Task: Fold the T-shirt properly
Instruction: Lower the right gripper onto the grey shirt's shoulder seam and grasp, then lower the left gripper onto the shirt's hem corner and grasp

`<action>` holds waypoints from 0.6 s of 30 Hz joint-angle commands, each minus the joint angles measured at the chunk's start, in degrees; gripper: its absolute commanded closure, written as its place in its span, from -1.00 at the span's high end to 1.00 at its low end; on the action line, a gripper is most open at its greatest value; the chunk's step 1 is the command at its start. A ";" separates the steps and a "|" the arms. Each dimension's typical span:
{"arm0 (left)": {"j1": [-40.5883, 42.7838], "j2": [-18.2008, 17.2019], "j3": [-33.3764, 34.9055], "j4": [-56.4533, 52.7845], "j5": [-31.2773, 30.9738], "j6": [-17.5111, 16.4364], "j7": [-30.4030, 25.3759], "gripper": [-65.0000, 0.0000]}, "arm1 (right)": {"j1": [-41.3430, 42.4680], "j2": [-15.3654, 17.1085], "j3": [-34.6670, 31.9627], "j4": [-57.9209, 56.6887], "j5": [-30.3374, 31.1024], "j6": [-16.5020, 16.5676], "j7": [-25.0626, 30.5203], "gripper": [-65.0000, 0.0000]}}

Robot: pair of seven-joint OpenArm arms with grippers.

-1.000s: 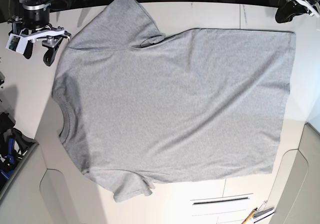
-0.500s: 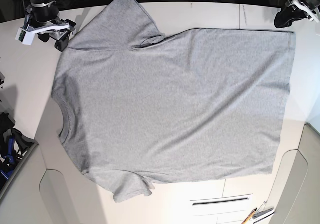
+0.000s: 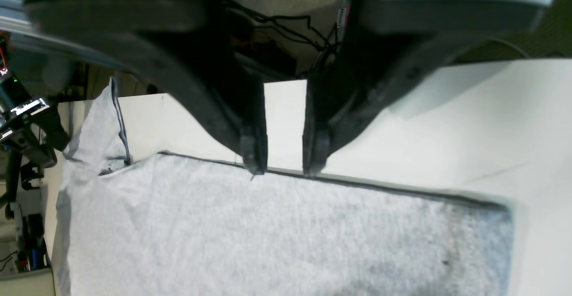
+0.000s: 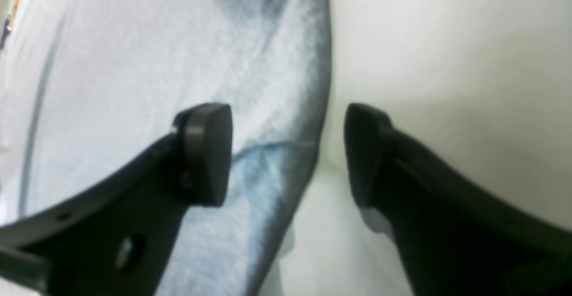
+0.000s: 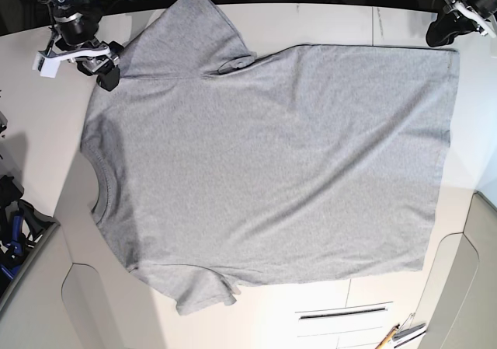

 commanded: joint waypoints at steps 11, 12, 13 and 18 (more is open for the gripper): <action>0.48 -0.79 -0.59 0.59 -2.21 -0.54 -0.61 -0.47 | -0.28 0.26 -2.60 -0.24 1.11 1.22 -2.19 0.21; 0.48 -0.79 -0.59 0.59 -2.23 -0.54 -0.61 -0.47 | -0.28 0.26 -2.64 -0.24 1.11 1.42 -2.38 0.21; 0.50 -0.79 -0.59 0.59 -2.21 -0.54 -0.59 -0.47 | -0.28 0.26 -2.64 -0.24 1.11 1.40 -2.38 0.21; 0.48 -0.81 -0.59 0.59 -2.23 -0.54 -0.59 -0.47 | -0.28 0.26 -2.64 -0.24 1.09 1.40 -2.34 0.06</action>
